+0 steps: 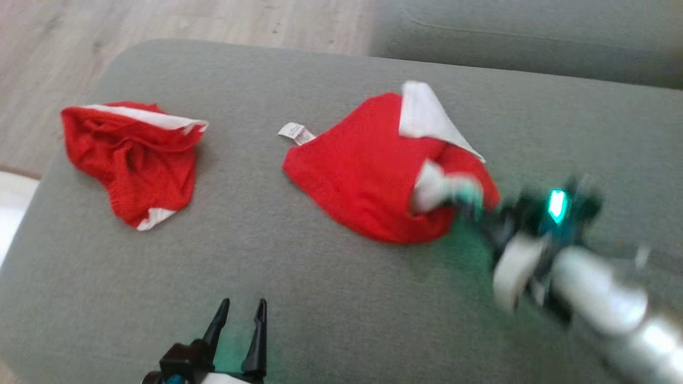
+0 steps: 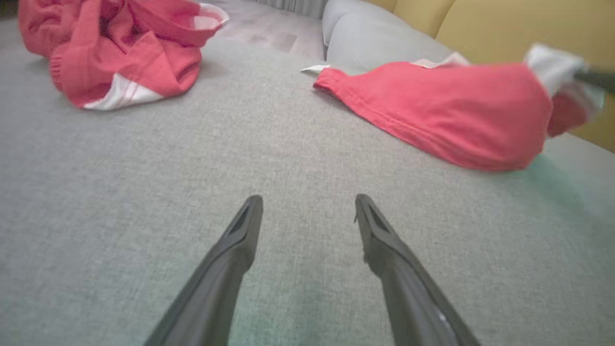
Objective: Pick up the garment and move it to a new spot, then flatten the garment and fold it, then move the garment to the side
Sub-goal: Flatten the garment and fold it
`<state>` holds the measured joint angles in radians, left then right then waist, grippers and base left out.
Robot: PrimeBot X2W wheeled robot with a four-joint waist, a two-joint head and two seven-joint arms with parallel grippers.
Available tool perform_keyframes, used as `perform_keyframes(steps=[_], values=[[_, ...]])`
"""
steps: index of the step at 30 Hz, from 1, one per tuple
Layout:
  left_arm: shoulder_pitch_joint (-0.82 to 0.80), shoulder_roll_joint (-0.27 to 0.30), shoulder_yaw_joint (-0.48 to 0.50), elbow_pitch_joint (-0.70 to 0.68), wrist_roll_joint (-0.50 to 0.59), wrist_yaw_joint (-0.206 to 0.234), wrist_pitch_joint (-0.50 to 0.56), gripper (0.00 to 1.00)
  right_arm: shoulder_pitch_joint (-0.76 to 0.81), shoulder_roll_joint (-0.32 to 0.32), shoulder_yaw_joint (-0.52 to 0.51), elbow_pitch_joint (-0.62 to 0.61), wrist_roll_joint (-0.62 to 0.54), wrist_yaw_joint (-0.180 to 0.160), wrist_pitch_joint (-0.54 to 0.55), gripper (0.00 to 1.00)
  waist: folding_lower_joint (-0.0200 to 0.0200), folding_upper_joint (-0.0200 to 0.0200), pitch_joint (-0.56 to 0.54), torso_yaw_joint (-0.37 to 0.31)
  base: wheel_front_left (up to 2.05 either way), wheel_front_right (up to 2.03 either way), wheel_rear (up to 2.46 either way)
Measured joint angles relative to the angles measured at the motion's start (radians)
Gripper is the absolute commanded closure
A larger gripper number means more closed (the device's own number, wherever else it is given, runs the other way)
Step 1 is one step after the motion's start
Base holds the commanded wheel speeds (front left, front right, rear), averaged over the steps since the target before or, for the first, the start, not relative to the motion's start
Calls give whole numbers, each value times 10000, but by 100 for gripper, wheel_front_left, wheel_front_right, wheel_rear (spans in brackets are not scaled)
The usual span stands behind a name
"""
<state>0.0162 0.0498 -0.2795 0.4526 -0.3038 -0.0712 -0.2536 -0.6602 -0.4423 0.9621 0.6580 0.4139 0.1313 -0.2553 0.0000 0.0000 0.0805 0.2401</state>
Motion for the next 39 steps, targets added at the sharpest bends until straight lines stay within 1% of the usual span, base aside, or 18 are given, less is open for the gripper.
perform_keyframes(steps=[2, 3, 6, 7, 8, 9, 10, 11, 12, 13, 18, 20, 23, 28, 31, 33, 37, 39], values=[[-10, 2, 96, 2, 61, -6, -2, 0, 1086, 58, 435, 13, 583, 0, 2, 100, 0, 0, 9, -221, 0, 0, 0], [-23, 2, 150, 2, 73, -6, 0, 0, 1502, 121, 437, 36, 805, 0, 2, 100, 0, 0, 10, -329, 0, 0, 0], [-163, 2, 242, -12, 138, -8, 0, 0, 2061, 454, -192, 165, 1168, 0, 2, 100, 0, 0, -15, -651, 0, 0, 0], [-198, 0, 259, -23, 159, -10, 0, 0, 2088, 625, -612, 196, 1279, 0, 2, 89, 0, 0, -33, -755, 0, 0, 0], [-217, -2, 284, -25, 159, -12, 0, 0, 2093, 782, -1007, 188, 1312, 0, 2, 33, -1, 0, -53, -851, 0, 0, 0], [-223, -4, 303, -23, 159, -54, 0, 0, 2099, 895, -1319, 182, 1246, 0, 2, 29, -1, 0, -75, -943, 0, 0, 0], [-225, 0, 330, -23, 165, -90, 0, 0, 2150, 1012, -1668, 192, 1170, 0, 2, 38, 0, 0, -101, -1033, 0, 0, 0], [-224, -2, 359, -19, 180, -96, 0, 0, 2252, 1122, -2046, 209, 1076, 0, 2, 43, 0, 0, -130, -1119, 0, 0, 0], [-225, 0, 376, -19, 199, -115, 0, 0, 2380, 1195, -2426, 244, 932, 0, 2, 33, -1, 0, -159, -1201, 0, 0, 0], [-224, 0, 395, -19, 240, -132, 0, 0, 2537, 1233, -2838, 253, 731, 0, 2, 2, -1, 0, -185, -1281, 0, 0, 0], [-227, 0, 337, -33, 244, -180, 0, 0, 3233, 1417, -5662, 96, -500, 0, 2, 0, -1, 0, -303, -1567, 0, 0, 0], [-229, 0, 224, -42, 242, -184, 0, 0, 3487, 1703, -6642, -316, -993, 0, 2, 0, -1, 0, -334, -1658, 0, 0, 0], [-275, 2, -2, -88, 215, -259, 0, 0, 4009, 2334, -7545, -940, -1653, 0, 2, 0, -1, 0, -355, -1781, 0, 0, 0], [-834, 2, -1014, -368, -54, -360, 0, 0, 4877, 3066, -8009, -1246, -2230, 0, 2, 0, -1, 0, -266, -1994, 0, 0, 0], [-1456, -2, -1906, -370, -510, -447, 0, 0, 4963, 3162, -8017, -1271, -2311, 0, 2, 0, 0, 0, -157, -2138, 0, 0, 0], [-1865, -8, -2408, -288, -1070, -449, 0, 0, 4960, 3173, -7984, -1283, -2324, 0, 2, 0, 0, 0, -79, -2247, 0, 0, 0], [-2577, -8, -3007, 13, -1672, -397, 0, 0, 4938, 3193, -7825, -1271, -2393, 0, 2, 0, 0, 0, 104, -2488, 0, 0, 0], [-2882, -13, -3233, 140, -1896, -217, 0, 0, 4878, 3193, -7806, -1233, -2393, 0, 2, 0, 1, 0, 201, -2612, 0, 0, 0]])
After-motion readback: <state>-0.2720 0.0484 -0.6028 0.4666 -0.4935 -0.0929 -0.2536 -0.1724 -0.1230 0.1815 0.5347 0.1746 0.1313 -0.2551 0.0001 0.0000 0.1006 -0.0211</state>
